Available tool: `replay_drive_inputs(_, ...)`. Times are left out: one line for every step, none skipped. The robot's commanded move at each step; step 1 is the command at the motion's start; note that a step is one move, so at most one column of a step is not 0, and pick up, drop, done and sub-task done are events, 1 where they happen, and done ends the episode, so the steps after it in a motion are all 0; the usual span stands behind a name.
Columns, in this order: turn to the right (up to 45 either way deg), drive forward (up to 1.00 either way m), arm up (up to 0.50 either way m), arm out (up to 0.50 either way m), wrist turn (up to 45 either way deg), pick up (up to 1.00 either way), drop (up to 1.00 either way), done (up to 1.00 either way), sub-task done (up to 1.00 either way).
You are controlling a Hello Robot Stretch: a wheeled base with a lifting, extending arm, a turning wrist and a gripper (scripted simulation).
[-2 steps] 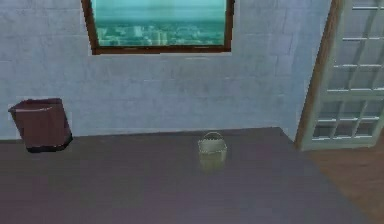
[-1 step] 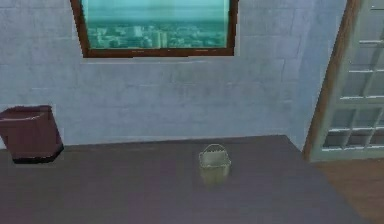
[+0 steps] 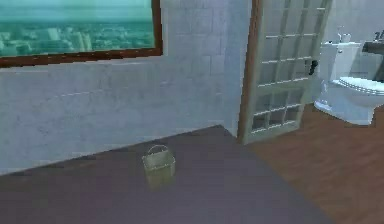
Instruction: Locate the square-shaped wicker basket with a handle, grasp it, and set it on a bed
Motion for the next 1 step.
replay_drive_inputs(0.0,0.65,0.00,0.00,0.0,0.00,0.00,0.00,0.00)
